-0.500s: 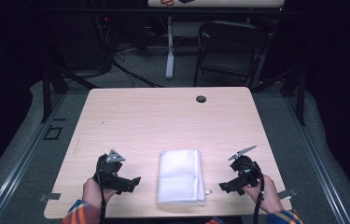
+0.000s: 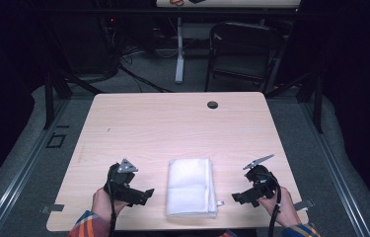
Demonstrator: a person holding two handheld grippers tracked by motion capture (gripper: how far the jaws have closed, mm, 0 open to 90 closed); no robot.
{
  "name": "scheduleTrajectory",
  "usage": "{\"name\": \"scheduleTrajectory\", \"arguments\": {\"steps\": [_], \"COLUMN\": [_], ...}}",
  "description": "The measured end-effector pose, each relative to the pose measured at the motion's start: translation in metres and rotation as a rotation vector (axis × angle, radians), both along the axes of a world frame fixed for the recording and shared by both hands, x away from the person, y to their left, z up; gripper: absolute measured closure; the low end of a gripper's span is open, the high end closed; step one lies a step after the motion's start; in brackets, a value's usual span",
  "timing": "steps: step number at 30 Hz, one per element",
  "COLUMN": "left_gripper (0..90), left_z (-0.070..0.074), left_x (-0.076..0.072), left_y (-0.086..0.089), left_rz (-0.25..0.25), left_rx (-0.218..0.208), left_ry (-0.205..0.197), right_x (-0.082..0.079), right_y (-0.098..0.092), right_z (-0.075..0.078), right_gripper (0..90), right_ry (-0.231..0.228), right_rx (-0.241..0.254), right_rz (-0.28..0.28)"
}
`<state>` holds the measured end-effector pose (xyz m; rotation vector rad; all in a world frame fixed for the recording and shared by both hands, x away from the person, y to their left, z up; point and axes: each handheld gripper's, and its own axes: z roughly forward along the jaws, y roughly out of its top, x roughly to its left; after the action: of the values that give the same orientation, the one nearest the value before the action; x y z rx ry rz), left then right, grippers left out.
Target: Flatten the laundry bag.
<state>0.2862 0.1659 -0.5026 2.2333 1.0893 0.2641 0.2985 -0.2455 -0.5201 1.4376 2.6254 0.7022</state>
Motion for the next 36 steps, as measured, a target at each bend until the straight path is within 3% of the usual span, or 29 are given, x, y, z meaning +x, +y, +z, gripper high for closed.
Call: {"name": "scheduleTrajectory", "arguments": {"steps": [1, 11, 19, 24, 32, 36], "left_gripper": [0.1, 0.1, 0.3, 1.1, 10.5, 11.7], "left_z": [0.000, 0.003, -0.003, -0.007, -0.015, -0.022], "left_x": [-0.001, -0.007, -0.008, -0.012, -0.021, -0.022], "left_y": [-0.002, -0.028, -0.049, -0.065, -0.092, -0.102], "left_rz": [-0.003, -0.087, -0.146, -0.204, -0.317, -0.361], "left_rx": [-0.004, 0.003, 0.005, 0.008, 0.021, 0.032], "left_ry": [0.002, -0.015, -0.001, 0.007, 0.025, 0.039], "right_x": [-0.002, -0.002, -0.005, -0.005, -0.006, -0.006], "right_y": [0.001, 0.001, 0.004, 0.003, 0.006, 0.007], "right_z": [-0.001, 0.002, 0.002, 0.002, 0.001, 0.001], "right_gripper": [0.1, 0.5, 0.9, 1.2, 1.5, 1.6], "right_ry": [-0.008, -0.001, -0.004, 0.007, 0.016, 0.024], "right_rx": [0.029, 0.001, 0.026, 0.016, -0.002, 0.014], "right_rz": [-0.031, -0.003, -0.015, 0.001, 0.007, 0.010]}}
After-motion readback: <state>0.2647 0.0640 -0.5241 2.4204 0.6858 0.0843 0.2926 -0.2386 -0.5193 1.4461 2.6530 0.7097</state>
